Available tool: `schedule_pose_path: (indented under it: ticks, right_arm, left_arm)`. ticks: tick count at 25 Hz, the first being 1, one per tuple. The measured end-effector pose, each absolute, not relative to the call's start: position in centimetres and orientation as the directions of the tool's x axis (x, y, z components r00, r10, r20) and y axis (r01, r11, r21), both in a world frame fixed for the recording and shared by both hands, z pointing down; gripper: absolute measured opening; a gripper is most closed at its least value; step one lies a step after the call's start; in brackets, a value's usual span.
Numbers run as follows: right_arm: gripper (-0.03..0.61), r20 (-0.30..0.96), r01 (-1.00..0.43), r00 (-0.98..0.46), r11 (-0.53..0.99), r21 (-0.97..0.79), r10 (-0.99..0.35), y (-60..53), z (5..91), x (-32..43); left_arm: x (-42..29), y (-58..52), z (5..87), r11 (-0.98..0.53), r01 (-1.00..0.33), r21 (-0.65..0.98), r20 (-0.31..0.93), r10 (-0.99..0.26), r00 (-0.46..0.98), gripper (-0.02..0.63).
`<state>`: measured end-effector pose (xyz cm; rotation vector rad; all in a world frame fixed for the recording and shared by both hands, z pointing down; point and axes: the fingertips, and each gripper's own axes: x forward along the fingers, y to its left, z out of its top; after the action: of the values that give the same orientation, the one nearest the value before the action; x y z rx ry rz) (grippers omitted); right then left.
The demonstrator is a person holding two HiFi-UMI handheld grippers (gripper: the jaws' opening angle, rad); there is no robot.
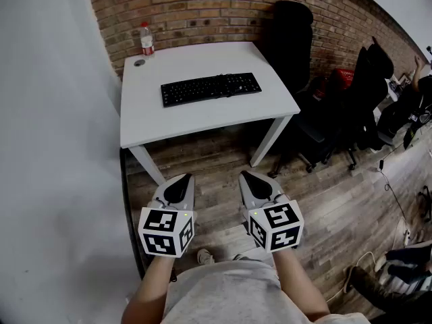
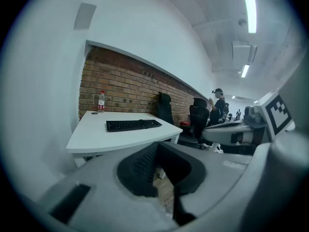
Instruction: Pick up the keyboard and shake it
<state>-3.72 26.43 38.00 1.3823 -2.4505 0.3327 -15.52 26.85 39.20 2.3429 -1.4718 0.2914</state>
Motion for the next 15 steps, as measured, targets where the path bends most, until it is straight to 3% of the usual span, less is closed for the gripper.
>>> schedule_pose_path:
  ticks: [15]
  right_arm:
    - [0.012,0.372,-0.859,-0.495,0.506,-0.074,-0.785,23.2,39.5,-2.1]
  left_arm:
    - [-13.6,23.5,40.3,-0.396,-0.899,0.185,0.375,-0.818,0.437,-0.006]
